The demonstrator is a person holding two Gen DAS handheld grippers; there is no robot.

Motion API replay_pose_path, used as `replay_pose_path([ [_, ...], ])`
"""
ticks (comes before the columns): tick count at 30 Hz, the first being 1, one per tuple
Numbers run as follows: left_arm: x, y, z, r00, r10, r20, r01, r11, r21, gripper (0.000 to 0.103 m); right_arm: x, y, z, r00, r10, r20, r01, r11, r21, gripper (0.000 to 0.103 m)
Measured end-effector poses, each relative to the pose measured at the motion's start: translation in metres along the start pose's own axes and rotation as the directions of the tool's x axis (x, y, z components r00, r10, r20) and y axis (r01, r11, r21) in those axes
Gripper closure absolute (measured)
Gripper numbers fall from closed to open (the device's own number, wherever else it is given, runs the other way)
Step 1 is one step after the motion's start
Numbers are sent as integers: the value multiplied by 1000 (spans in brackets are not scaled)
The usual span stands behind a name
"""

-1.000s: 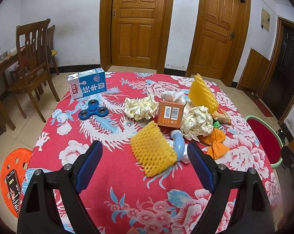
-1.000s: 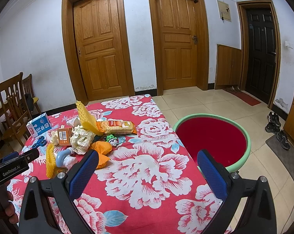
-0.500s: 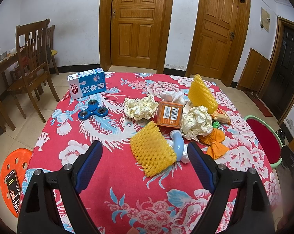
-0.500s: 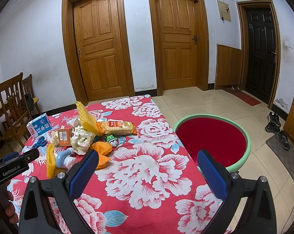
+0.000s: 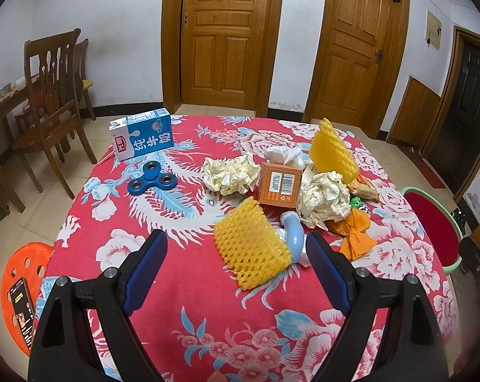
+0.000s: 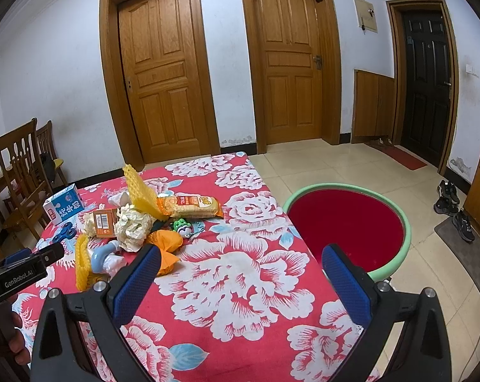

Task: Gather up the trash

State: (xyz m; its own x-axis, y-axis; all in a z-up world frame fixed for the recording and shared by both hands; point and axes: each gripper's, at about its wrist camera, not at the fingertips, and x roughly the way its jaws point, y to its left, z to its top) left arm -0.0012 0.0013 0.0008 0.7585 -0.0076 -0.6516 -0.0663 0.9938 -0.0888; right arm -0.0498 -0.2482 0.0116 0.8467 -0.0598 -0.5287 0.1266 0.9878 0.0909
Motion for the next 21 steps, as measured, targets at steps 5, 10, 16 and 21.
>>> replay_pose_path([
  [5,10,6,4,1000,0,-22,0,1000,-10,14,0,6,4,1000,8,-16,-9,1000,-5,0],
  [10,17,14,14,999,6,-35,-6,1000,-12,14,11,13,12,999,18,-35,-18,1000,-11,0],
  [16,30,26,31,999,14,-45,-15,1000,-15,14,29,29,24,996,56,-71,-58,998,-30,0],
  [21,43,36,44,998,18,-55,-19,1000,-9,14,51,51,35,990,94,-106,-100,994,-49,0],
])
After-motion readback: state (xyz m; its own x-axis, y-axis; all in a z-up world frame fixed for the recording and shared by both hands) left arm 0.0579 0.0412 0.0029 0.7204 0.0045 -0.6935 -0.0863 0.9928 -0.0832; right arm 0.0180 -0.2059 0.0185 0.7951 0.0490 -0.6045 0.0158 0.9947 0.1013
